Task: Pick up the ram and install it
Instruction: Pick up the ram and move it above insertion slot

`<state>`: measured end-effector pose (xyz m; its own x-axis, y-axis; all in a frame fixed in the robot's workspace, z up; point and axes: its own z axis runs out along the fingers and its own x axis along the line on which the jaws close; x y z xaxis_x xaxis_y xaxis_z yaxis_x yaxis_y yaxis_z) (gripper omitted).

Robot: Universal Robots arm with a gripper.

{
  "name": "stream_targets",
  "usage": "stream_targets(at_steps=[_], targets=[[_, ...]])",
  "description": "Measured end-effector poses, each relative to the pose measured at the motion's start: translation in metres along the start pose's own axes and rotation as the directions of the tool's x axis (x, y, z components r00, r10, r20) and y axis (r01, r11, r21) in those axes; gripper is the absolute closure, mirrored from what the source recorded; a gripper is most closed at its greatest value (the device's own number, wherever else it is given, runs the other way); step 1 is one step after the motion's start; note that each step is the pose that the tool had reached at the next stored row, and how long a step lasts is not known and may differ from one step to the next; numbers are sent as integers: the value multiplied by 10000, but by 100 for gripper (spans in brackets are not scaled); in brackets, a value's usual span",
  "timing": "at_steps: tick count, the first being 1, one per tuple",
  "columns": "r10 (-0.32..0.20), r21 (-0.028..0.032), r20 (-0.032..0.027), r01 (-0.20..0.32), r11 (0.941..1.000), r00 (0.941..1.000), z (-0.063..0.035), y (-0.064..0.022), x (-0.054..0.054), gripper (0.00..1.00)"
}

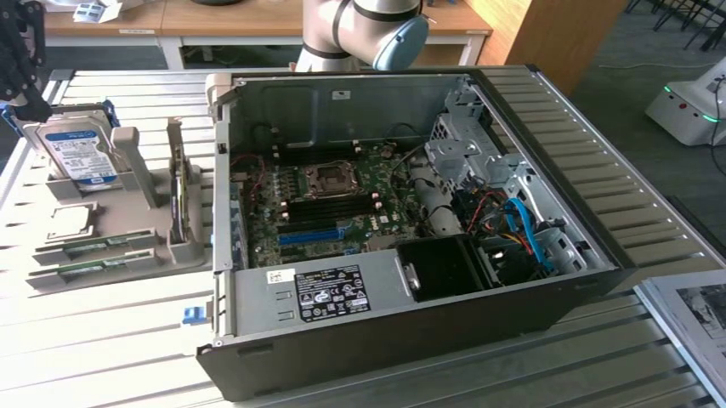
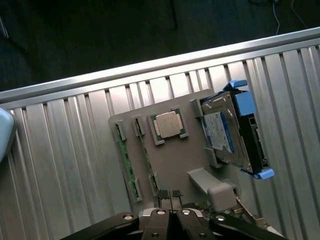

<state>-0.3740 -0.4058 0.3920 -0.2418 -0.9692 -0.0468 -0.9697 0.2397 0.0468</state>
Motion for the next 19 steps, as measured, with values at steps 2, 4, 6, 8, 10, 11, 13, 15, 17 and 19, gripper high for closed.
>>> stream_targets(at_steps=[2, 4, 6, 8, 10, 11, 13, 15, 17, 19], targets=[[-107, -5, -5, 107, 9999, 9999, 0, 0, 0, 90], [-210, -10, -10, 210, 9998, 9998, 0, 0, 0, 90], [-321, -16, -15, 321, 9995, 9995, 0, 0, 0, 90], [-424, -20, -20, 424, 9991, 9991, 0, 0, 0, 90], [-526, -25, -24, 526, 9986, 9986, 0, -1, 0, 90], [-574, -28, -26, 574, 9983, 9983, 0, -1, 0, 90], [-673, -32, -30, 673, 9977, 9977, 0, -2, 0, 90], [-777, -38, -35, 776, 9970, 9970, 0, -1, 0, 90], [-878, -43, -39, 877, 9961, 9961, 0, -1, 0, 90], [-984, -48, -43, 983, 9951, 9951, 0, -2, 0, 90]])
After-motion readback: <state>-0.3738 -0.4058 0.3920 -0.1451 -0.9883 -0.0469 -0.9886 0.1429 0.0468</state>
